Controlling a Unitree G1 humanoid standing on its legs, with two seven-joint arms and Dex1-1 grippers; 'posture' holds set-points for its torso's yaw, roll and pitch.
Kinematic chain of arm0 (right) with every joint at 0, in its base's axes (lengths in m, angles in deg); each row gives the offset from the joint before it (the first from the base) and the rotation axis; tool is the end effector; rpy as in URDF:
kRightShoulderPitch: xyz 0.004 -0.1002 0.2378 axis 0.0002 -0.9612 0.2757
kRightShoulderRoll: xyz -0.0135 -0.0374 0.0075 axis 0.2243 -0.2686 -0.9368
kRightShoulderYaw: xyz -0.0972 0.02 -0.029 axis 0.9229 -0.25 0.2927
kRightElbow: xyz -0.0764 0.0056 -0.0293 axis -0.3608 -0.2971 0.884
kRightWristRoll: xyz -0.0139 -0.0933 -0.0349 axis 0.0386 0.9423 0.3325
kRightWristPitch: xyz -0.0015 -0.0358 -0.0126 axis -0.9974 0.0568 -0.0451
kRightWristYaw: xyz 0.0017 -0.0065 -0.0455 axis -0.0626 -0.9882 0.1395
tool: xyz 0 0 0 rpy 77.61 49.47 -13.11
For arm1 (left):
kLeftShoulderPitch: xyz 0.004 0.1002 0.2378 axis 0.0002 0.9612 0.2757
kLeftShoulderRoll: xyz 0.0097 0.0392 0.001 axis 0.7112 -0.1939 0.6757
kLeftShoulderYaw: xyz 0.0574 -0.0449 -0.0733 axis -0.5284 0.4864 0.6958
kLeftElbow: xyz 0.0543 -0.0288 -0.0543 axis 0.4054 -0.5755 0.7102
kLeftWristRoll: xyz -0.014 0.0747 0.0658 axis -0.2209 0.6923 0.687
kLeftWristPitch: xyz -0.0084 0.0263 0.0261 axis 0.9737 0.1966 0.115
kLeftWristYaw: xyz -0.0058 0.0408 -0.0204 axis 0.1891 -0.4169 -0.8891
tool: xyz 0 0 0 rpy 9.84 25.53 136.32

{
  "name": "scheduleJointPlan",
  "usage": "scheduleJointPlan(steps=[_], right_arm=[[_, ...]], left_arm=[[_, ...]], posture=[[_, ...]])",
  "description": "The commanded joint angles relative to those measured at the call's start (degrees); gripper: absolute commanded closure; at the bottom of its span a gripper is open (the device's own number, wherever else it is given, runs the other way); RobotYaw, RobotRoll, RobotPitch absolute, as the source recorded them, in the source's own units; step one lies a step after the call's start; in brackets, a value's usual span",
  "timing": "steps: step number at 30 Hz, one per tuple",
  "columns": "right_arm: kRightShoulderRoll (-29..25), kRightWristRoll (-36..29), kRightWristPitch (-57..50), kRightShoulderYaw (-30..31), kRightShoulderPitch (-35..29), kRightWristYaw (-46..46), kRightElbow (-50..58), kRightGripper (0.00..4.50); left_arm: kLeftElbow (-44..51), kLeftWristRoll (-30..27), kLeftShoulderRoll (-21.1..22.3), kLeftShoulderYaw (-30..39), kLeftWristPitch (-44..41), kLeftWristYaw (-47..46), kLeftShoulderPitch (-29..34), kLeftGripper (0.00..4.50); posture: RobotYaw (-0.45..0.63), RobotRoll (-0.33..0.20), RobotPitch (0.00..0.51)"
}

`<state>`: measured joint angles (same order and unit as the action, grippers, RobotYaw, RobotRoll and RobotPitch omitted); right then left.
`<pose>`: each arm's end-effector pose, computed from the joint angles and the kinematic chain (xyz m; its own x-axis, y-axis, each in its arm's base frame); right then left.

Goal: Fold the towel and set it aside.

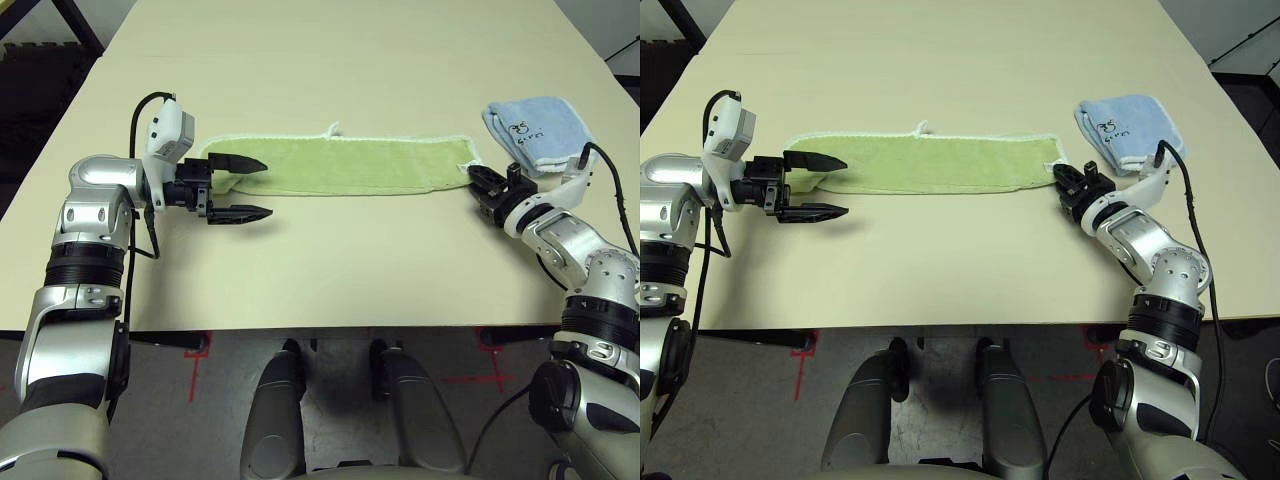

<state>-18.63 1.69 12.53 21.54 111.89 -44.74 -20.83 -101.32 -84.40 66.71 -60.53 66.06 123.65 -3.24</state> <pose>0.2846 -0.2452 0.1507 0.9644 0.2609 -0.0424 -0.0778 0.4334 0.8979 0.3175 0.2845 0.2251 0.2731 -0.9206 -0.2790 0.9365 0.1881 0.2958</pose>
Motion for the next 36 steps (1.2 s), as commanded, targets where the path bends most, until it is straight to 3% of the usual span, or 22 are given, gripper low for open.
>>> scheduleJointPlan(steps=[1, 15, 25, 36], right_arm=[[-0.5, 0.6, -0.7, -0.3, -1.7, -0.3, -0.4, 4.48], [-5.2, 0.7, -1.8, -0.6, -2.9, 1.9, 0.3, 4.48], [-6.9, 5.0, 2.0, 0.4, -0.9, 8.5, 1.2, 4.48], [-13.3, 9.1, 2.2, -0.3, -0.4, 14.1, -3.9, 4.48]], left_arm=[[-0.8, -0.4, 0.6, 0.4, 0.4, 0.0, 0.6, 0.00], [-6.4, 0.2, 1.1, 0.9, 5.3, 0.7, 0.5, 0.00], [-7.5, 0.0, 1.4, 1.0, 6.2, 0.3, 0.4, 0.00], [-7.5, 0.2, 1.3, 0.6, 5.4, 0.7, -0.9, 0.00]], posture=[[0.00, 0.000, 0.247], [-0.02, 0.000, 0.240], [-0.01, 0.000, 0.236], [-0.02, 0.000, 0.235]])
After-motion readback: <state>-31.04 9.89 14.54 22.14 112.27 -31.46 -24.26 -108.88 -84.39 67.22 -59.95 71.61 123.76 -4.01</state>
